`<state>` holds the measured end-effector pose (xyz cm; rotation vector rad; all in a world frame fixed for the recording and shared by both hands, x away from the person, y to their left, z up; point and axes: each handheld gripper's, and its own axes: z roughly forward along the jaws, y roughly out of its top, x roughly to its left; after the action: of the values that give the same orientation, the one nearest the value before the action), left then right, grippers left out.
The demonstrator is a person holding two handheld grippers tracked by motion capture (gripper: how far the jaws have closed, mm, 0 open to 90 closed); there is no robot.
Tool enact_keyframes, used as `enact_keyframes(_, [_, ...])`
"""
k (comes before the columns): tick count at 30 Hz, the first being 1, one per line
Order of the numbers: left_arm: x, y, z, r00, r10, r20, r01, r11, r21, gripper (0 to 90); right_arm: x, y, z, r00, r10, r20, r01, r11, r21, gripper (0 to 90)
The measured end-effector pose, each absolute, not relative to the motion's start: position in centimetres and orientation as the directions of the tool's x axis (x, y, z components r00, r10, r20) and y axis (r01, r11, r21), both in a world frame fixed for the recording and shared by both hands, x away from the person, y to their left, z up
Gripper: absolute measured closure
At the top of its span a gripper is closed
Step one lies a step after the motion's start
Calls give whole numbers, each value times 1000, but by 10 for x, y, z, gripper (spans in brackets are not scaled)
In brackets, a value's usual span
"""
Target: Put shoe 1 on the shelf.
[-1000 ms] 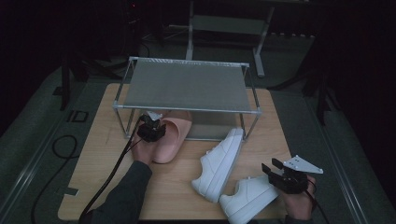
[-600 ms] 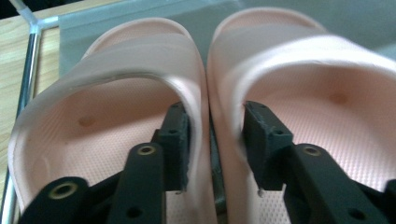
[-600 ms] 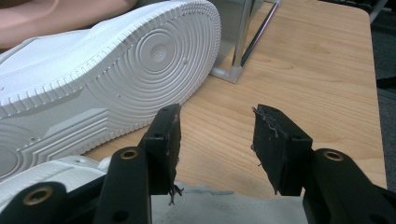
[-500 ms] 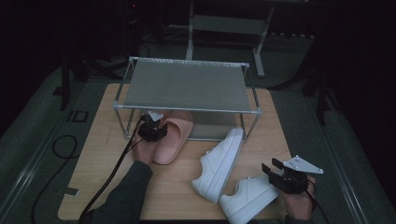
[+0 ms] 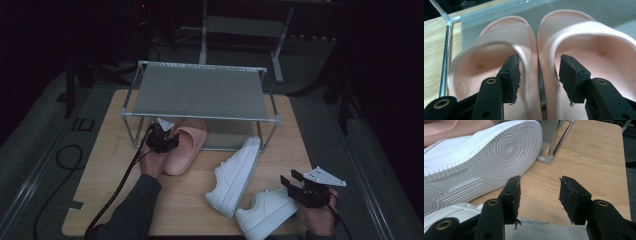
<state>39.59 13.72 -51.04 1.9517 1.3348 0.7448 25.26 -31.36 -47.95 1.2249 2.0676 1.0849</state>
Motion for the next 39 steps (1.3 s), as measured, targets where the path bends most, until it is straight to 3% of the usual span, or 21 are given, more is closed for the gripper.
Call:
enact_keyframes(19, [376, 138, -498, 399, 910, 112, 527, -328, 785, 519, 252, -314, -479, -471, 882, -22, 484, 279, 829, 505])
enact_keyframes(39, [335, 155, -487, 497, 867, 34, 527, -334, 782, 556, 252, -314, -479, -470, 882, -22, 485, 279, 829, 504])
